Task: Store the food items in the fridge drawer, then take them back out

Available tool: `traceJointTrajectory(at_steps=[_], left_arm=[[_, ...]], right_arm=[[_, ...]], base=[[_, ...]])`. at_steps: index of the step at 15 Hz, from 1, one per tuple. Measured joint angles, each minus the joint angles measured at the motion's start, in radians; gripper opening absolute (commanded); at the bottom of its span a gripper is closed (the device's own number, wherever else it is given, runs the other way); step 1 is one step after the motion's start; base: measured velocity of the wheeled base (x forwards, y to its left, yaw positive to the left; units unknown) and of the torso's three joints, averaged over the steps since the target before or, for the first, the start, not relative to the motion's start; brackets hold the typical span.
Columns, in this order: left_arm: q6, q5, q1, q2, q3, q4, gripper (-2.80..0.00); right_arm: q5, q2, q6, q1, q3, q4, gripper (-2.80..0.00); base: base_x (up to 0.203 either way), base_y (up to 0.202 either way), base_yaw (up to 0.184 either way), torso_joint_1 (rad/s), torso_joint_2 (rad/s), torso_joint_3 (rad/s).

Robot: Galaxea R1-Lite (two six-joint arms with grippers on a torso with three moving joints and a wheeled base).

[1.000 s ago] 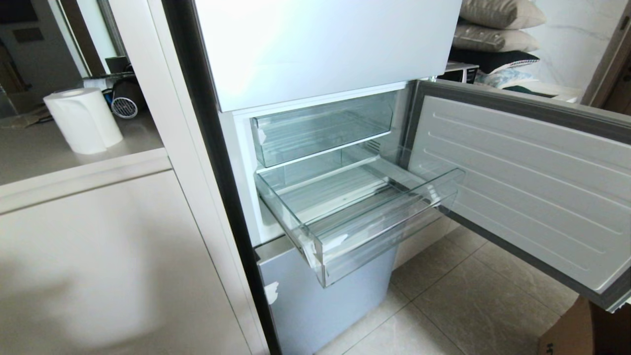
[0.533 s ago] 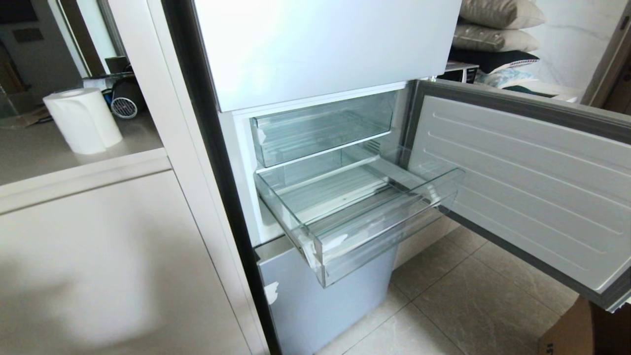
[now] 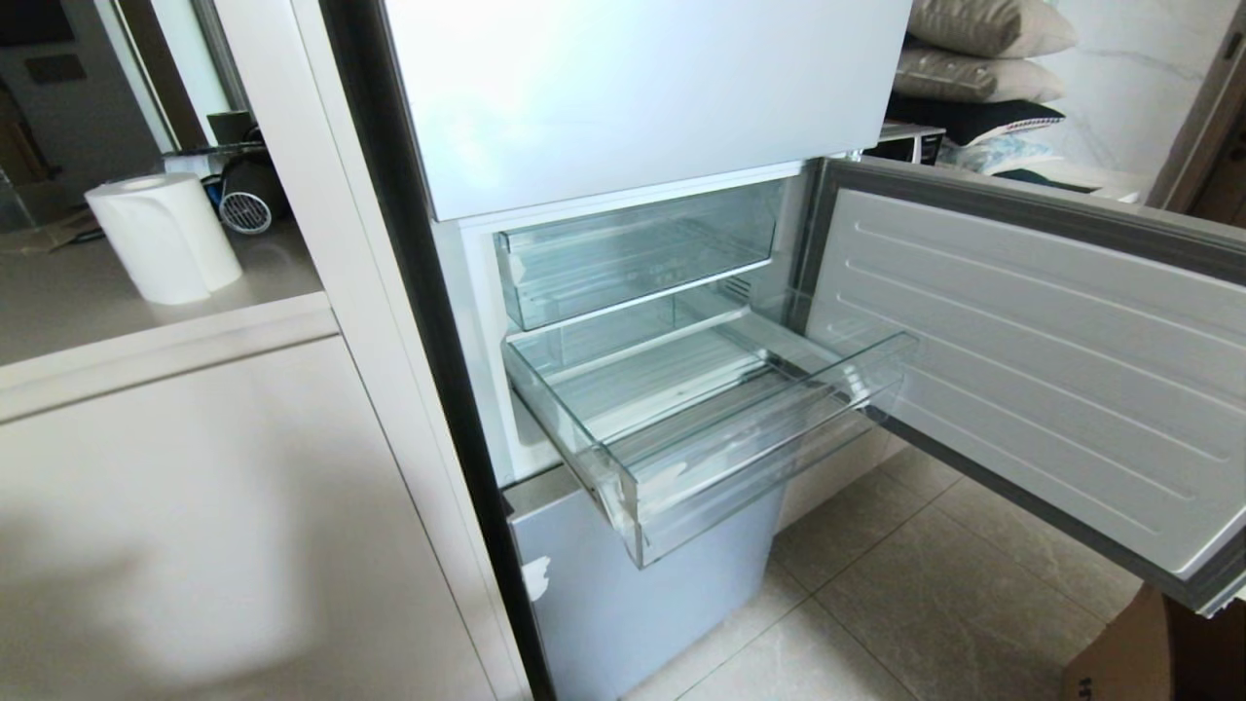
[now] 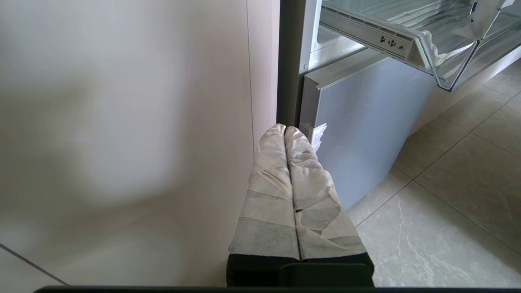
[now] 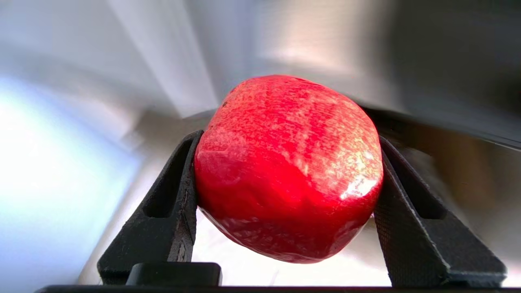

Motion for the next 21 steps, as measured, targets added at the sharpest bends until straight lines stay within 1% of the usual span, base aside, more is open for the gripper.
traceJointTrajectory(at_steps=[2, 4, 5, 6, 7, 8, 9, 11, 13, 15, 18, 21], left_arm=[[0.000, 0.000, 0.000, 0.000, 0.000, 0.000, -2.80], [0.000, 0.000, 0.000, 0.000, 0.000, 0.000, -2.80], [0.000, 0.000, 0.000, 0.000, 0.000, 0.000, -2.80], [0.000, 0.000, 0.000, 0.000, 0.000, 0.000, -2.80], [0.000, 0.000, 0.000, 0.000, 0.000, 0.000, -2.80], [0.000, 0.000, 0.000, 0.000, 0.000, 0.000, -2.80], [0.000, 0.000, 0.000, 0.000, 0.000, 0.000, -2.80], [0.000, 0.000, 0.000, 0.000, 0.000, 0.000, -2.80], [0.000, 0.000, 0.000, 0.000, 0.000, 0.000, -2.80], [0.000, 0.000, 0.000, 0.000, 0.000, 0.000, -2.80], [0.000, 0.000, 0.000, 0.000, 0.000, 0.000, -2.80], [0.000, 0.000, 0.000, 0.000, 0.000, 0.000, -2.80]], right_arm=[[-0.020, -0.064, 0.004, 0.212, 0.051, 0.011, -2.80], [-0.060, -0.103, 0.041, 0.464, 0.077, 0.016, -2.80], [-0.090, -0.112, 0.075, 0.610, 0.077, 0.017, -2.80], [-0.123, -0.113, 0.111, 0.747, 0.066, 0.018, -2.80], [-0.155, -0.102, 0.150, 0.865, 0.040, 0.016, -2.80], [-0.184, -0.074, 0.187, 0.966, -0.008, 0.012, -2.80], [-0.202, -0.030, 0.214, 1.034, -0.065, -0.004, -2.80], [-0.222, 0.090, 0.233, 1.116, -0.177, -0.072, -2.80], [-0.234, 0.234, 0.234, 1.165, -0.300, -0.163, -2.80], [-0.240, 0.374, 0.234, 1.212, -0.447, -0.223, -2.80], [-0.249, 0.580, 0.192, 1.275, -0.660, -0.283, -2.80], [-0.290, 0.772, 0.151, 1.315, -0.898, -0.363, -2.80]], base=[[0.000, 0.000, 0.000, 0.000, 0.00, 0.000], [0.000, 0.000, 0.000, 0.000, 0.00, 0.000], [0.000, 0.000, 0.000, 0.000, 0.00, 0.000], [0.000, 0.000, 0.000, 0.000, 0.00, 0.000], [0.000, 0.000, 0.000, 0.000, 0.00, 0.000], [0.000, 0.000, 0.000, 0.000, 0.00, 0.000], [0.000, 0.000, 0.000, 0.000, 0.00, 0.000], [0.000, 0.000, 0.000, 0.000, 0.00, 0.000], [0.000, 0.000, 0.000, 0.000, 0.00, 0.000], [0.000, 0.000, 0.000, 0.000, 0.00, 0.000], [0.000, 0.000, 0.000, 0.000, 0.00, 0.000], [0.000, 0.000, 0.000, 0.000, 0.00, 0.000]])
